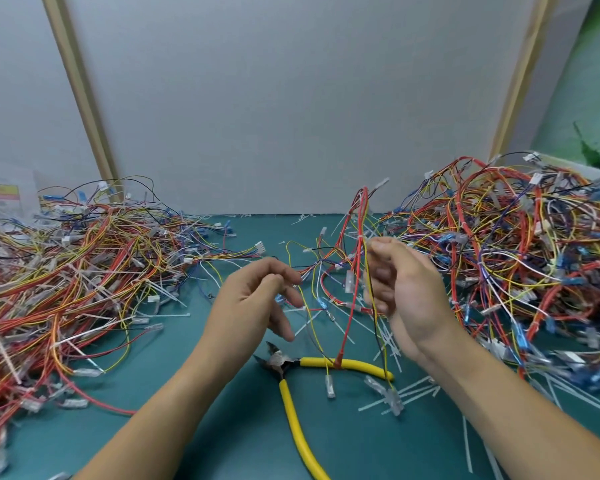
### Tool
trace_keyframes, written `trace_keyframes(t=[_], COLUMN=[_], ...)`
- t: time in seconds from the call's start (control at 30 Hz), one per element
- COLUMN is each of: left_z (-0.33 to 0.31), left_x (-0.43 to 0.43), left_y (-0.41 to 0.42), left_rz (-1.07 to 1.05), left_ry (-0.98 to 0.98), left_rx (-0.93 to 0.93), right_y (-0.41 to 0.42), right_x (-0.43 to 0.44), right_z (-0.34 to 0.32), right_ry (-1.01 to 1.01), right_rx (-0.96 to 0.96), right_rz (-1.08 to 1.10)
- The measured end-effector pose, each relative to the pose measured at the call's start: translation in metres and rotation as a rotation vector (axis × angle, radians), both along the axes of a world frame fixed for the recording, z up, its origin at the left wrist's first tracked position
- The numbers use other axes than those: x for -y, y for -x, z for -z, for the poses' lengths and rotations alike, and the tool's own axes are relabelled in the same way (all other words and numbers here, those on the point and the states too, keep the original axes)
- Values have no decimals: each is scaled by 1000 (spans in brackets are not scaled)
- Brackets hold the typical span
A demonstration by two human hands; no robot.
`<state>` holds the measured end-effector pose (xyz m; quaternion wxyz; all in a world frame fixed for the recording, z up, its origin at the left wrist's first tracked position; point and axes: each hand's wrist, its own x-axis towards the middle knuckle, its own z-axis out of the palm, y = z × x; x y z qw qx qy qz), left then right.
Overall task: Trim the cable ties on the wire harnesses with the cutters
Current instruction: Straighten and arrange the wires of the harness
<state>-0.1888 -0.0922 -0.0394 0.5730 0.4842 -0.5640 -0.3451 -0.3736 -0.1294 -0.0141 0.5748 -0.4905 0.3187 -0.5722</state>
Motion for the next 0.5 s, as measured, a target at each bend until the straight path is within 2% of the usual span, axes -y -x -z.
trace_keyframes(t=[0.13,0.33,0.5], left_z=[-2,-3,-1], left_x=[0,5,7], left_y=[-1,-6,-4], left_rz=[18,149,304], left_ry=[48,-60,-169], left_rx=[-79,-283,-240], right_y=[-3,-12,-14], right_x=[-6,-18,-23], right_z=[2,5,6], right_ry=[64,145,318], right_rx=[-181,-317,-458], right_rz=[-62,-298,-506])
